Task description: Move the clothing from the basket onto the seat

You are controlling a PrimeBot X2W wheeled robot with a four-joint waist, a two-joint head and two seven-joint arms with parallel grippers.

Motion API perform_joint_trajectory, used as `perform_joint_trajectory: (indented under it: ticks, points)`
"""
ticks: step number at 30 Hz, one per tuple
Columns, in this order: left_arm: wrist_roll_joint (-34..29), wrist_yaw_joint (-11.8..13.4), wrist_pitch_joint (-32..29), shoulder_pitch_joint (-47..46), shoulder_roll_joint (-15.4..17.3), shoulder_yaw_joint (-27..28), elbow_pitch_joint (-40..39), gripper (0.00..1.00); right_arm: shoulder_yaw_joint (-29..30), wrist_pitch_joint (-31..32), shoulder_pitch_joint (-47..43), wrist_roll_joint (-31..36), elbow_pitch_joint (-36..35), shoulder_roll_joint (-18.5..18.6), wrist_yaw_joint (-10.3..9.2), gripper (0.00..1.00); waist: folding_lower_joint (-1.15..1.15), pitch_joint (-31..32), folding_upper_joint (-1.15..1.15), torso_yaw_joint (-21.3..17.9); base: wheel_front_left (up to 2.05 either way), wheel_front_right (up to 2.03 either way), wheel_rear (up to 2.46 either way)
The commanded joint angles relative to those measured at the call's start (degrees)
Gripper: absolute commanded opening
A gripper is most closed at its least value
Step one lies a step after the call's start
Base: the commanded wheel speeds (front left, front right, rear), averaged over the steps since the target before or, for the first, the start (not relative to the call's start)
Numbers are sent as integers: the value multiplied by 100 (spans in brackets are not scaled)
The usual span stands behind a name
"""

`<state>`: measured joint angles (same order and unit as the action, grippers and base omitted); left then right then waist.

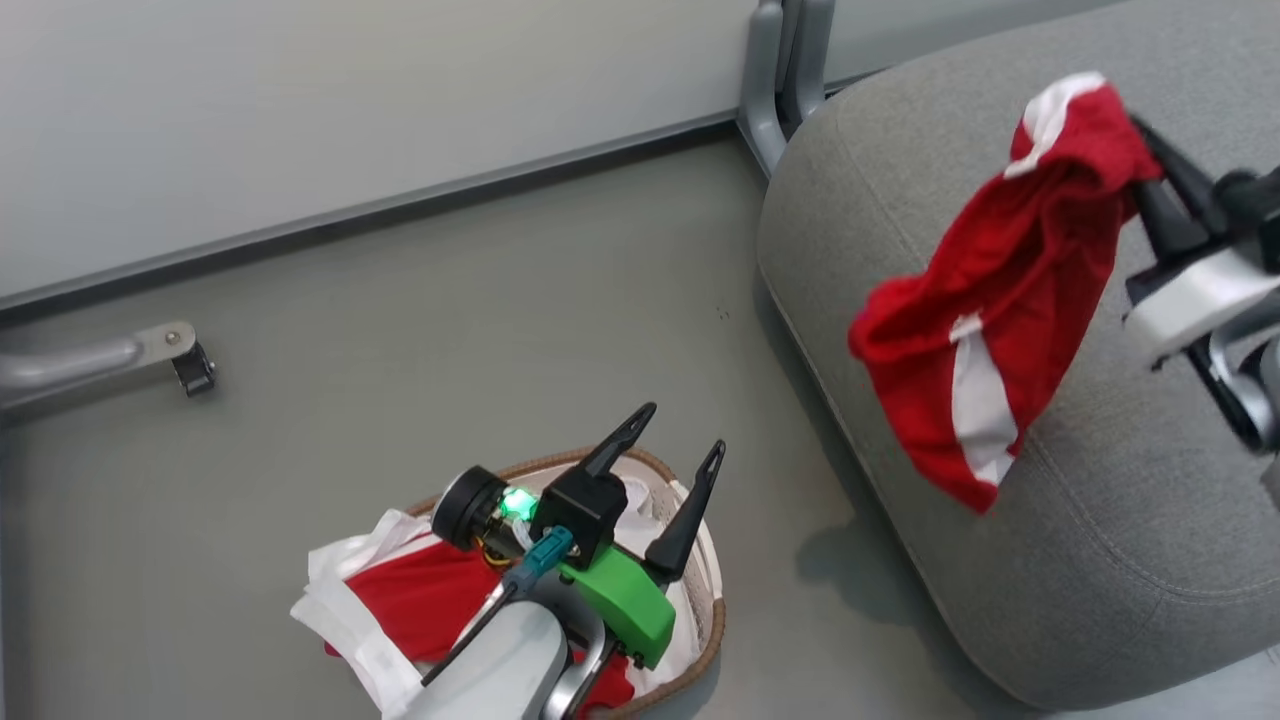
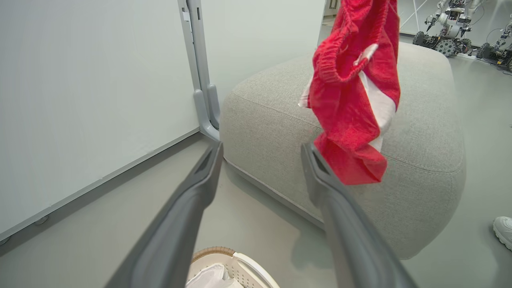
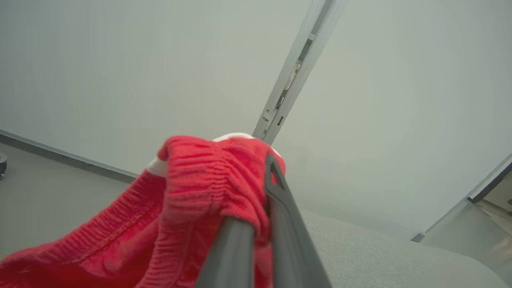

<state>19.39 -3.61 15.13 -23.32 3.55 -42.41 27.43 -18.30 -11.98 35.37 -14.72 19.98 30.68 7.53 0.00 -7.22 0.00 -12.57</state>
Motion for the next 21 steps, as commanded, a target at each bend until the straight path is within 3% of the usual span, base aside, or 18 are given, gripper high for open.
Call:
perform_joint_trajectory:
  ticks: [1,12,16,21]
  points:
    - [-111,-11,3,-159,55,28,-77,100,41,86,284,-172,4,54,-7,0,0,-551,0,98,0,0,0]
    - [-488,51,3,-805,201,27,-380,100,438,818,2854,-876,346,1014,-8,0,0,-1910,0,428,0,0,0]
    - [-563,78,3,-977,193,33,-448,100,613,1054,3506,-770,558,1427,-8,0,0,-2314,0,620,0,0,0]
    - [-616,110,3,-1106,195,49,-570,100,822,1194,3870,-580,1091,1687,-8,0,0,-2768,0,800,0,0,0]
